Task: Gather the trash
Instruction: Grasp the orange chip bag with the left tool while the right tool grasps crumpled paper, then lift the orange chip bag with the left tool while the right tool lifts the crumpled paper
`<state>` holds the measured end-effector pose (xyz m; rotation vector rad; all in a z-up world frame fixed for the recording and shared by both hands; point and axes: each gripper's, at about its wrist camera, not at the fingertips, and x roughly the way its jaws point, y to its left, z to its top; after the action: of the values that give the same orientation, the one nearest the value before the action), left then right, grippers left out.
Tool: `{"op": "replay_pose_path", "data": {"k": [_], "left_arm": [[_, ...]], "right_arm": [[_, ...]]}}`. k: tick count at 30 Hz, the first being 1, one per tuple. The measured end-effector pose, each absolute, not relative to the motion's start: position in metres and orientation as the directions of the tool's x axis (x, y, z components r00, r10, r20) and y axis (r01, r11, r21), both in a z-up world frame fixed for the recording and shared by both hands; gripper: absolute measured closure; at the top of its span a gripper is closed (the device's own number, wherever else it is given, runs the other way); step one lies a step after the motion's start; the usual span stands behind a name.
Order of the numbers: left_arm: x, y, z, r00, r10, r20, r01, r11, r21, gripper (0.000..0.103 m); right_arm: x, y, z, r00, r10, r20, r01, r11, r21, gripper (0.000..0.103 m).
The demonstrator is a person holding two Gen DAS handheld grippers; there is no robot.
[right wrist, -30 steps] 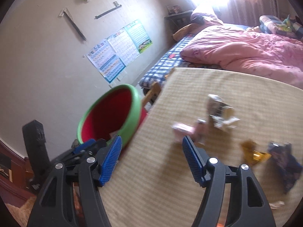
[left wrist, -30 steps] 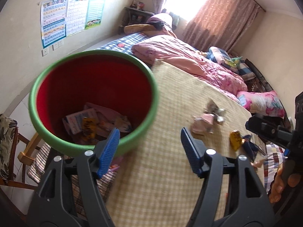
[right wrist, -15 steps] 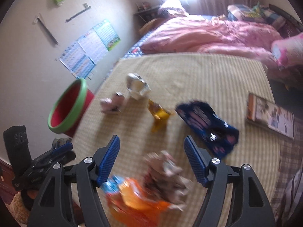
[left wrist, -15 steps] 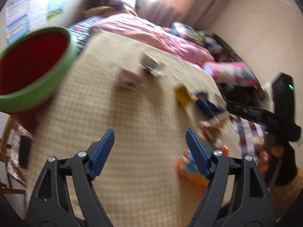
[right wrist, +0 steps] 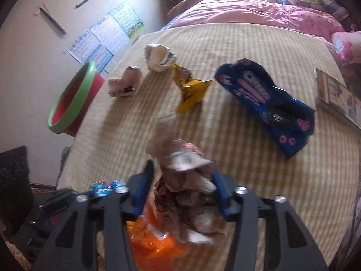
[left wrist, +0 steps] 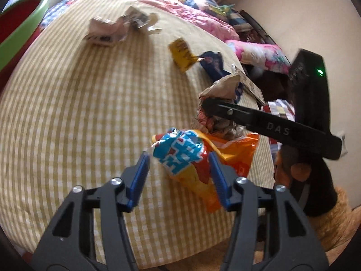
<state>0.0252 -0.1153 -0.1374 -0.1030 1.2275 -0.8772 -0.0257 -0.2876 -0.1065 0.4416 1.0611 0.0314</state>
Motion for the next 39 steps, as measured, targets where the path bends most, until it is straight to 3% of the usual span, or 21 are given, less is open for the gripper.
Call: {"op": "replay_pose_path", "data": {"k": [4, 10, 11, 13, 14, 16, 22, 28, 29, 31, 32, 36, 39], "left_arm": [[0.036, -0.097, -0.131, 0.123, -0.624, -0.771, 0.493, 0.713, -0.498, 0.063], [0.067, -0.062, -0.114, 0.294, -0.529, -0.796, 0.432, 0.816, -0.383, 0.065], [0.070, -0.058, -0.111, 0.308, -0.524, -0.794, 0.422, 0.823, -0.380, 0.064], [0.073, -0.049, -0.108, 0.336, -0.515, -0.789, 0.403, 0.835, -0.374, 0.048], [0.074, -0.045, -0.107, 0.342, -0.515, -0.786, 0.399, 0.837, -0.375, 0.046], [0.071, -0.042, -0.107, 0.340, -0.525, -0.780, 0.391, 0.833, -0.391, 0.041], [0.063, -0.047, -0.119, 0.290, -0.538, -0.791, 0.395, 0.820, -0.414, 0.038], [0.054, -0.052, -0.131, 0.256, -0.541, -0.801, 0.387, 0.817, -0.428, 0.038], [0.053, -0.053, -0.132, 0.255, -0.543, -0.800, 0.387, 0.815, -0.431, 0.040], [0.052, -0.053, -0.132, 0.258, -0.543, -0.799, 0.387, 0.816, -0.430, 0.052], [0.051, -0.052, -0.132, 0.259, -0.544, -0.798, 0.386, 0.816, -0.430, 0.061], [0.048, -0.045, -0.126, 0.288, -0.545, -0.787, 0.383, 0.819, -0.427, 0.075], [0.050, -0.037, -0.117, 0.327, -0.540, -0.776, 0.380, 0.826, -0.415, 0.078]], "right_arm": [[-0.016, -0.278, -0.096, 0.527, 0.260, -0.810, 0.154, 0.907, 0.391, 0.065], [0.000, -0.254, -0.088, 0.538, 0.297, -0.789, 0.092, 0.909, 0.406, 0.065], [0.001, -0.251, -0.089, 0.534, 0.303, -0.789, 0.085, 0.910, 0.407, 0.064], [0.002, -0.247, -0.091, 0.529, 0.310, -0.790, 0.079, 0.909, 0.409, 0.064], [0.002, -0.246, -0.091, 0.529, 0.311, -0.790, 0.078, 0.909, 0.410, 0.063], [0.004, -0.246, -0.092, 0.529, 0.307, -0.791, 0.085, 0.908, 0.409, 0.052], [0.002, -0.249, -0.092, 0.541, 0.284, -0.791, 0.110, 0.909, 0.402, 0.044], [0.000, -0.248, -0.100, 0.533, 0.268, -0.802, 0.132, 0.910, 0.392, 0.045], [0.000, -0.247, -0.101, 0.536, 0.265, -0.802, 0.135, 0.911, 0.391, 0.046], [-0.003, -0.247, -0.098, 0.554, 0.246, -0.796, 0.140, 0.915, 0.380, 0.063], [-0.003, -0.246, -0.097, 0.557, 0.243, -0.794, 0.139, 0.915, 0.378, 0.065], [-0.005, -0.244, -0.088, 0.583, 0.254, -0.772, 0.124, 0.911, 0.393, 0.069], [-0.005, -0.241, -0.081, 0.596, 0.270, -0.756, 0.108, 0.906, 0.409, 0.070]]}}
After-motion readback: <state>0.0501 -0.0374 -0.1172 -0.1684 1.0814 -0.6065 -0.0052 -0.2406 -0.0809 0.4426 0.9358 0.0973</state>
